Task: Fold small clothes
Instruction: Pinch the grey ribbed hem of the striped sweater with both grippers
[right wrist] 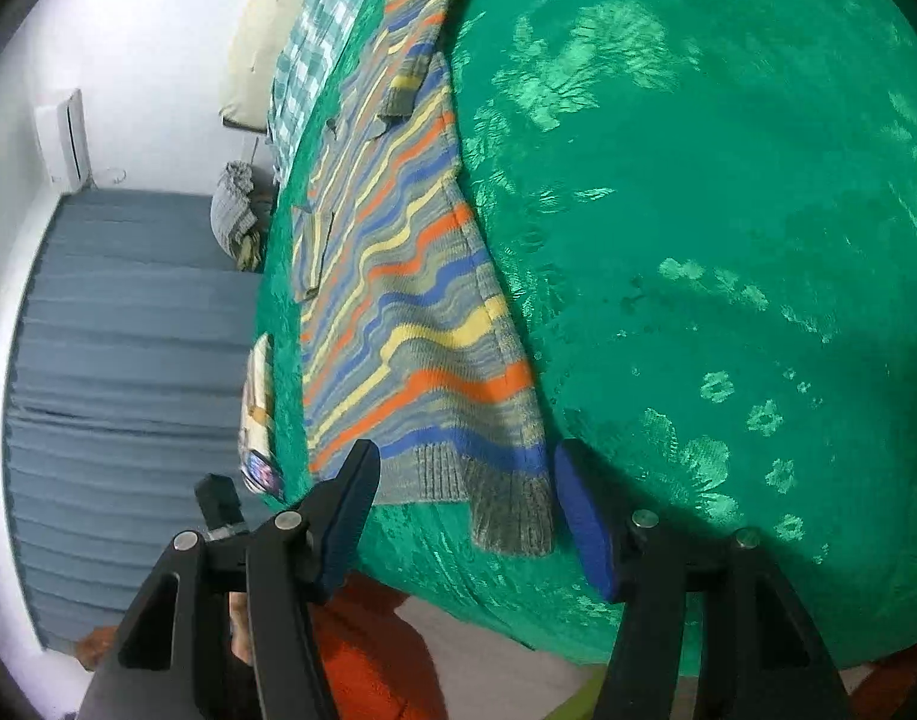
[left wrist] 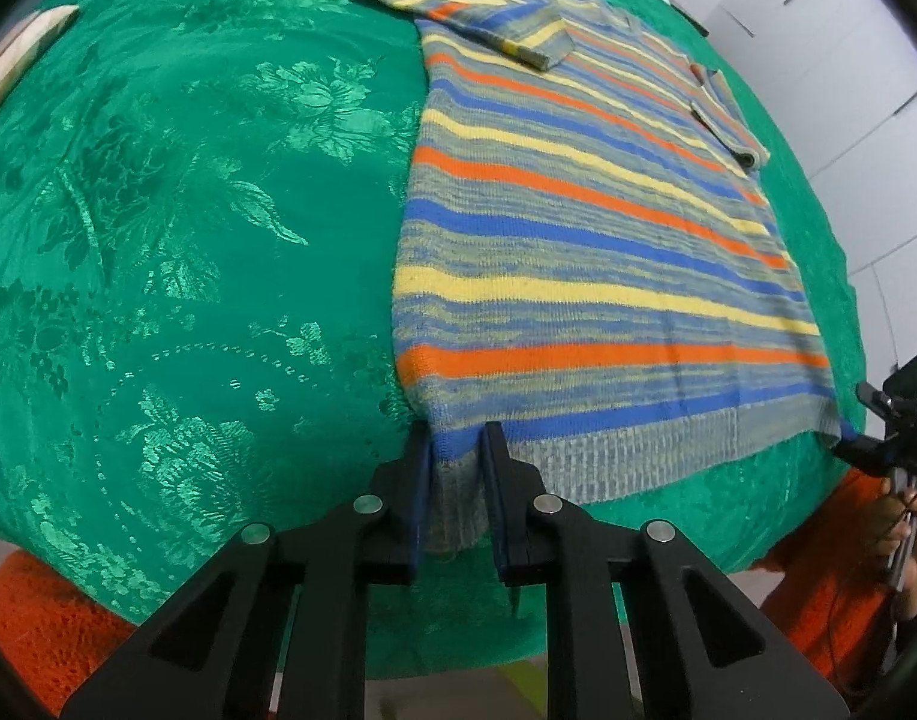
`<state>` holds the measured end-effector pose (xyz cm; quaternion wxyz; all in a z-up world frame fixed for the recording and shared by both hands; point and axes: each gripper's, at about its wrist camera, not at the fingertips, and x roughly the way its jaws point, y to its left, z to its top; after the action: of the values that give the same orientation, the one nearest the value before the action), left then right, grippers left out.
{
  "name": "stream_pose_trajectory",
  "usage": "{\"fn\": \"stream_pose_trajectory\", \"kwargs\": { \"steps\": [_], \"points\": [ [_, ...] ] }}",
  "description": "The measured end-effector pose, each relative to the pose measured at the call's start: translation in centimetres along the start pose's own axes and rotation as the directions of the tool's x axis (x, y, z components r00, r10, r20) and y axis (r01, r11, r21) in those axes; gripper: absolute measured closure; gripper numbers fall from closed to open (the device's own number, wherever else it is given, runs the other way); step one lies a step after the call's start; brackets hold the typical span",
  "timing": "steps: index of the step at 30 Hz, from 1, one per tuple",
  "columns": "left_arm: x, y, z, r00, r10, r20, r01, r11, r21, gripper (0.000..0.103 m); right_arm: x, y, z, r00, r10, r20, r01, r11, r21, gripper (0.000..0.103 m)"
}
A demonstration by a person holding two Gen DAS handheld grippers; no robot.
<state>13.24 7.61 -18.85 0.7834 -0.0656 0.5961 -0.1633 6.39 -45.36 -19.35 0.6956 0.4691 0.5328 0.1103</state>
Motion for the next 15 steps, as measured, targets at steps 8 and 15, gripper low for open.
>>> {"fn": "stream_pose_trajectory", "kwargs": {
  "steps": [8,15],
  "points": [
    [-0.5,0.1,0.4,1.000,-0.013,-0.010,0.013,1.000,0.006,0.095,-1.2,-1.5,0.0,0.999,0.046,0.012,-0.047,0.998,0.050,0.043],
    [0.2,-0.7,0.6,1.000,0.015,-0.001,-0.015,1.000,0.014,0.095,-1.0,-3.1,0.6,0.994,0.097,0.046,-0.103,0.984,0.149,0.047]
  ]
}}
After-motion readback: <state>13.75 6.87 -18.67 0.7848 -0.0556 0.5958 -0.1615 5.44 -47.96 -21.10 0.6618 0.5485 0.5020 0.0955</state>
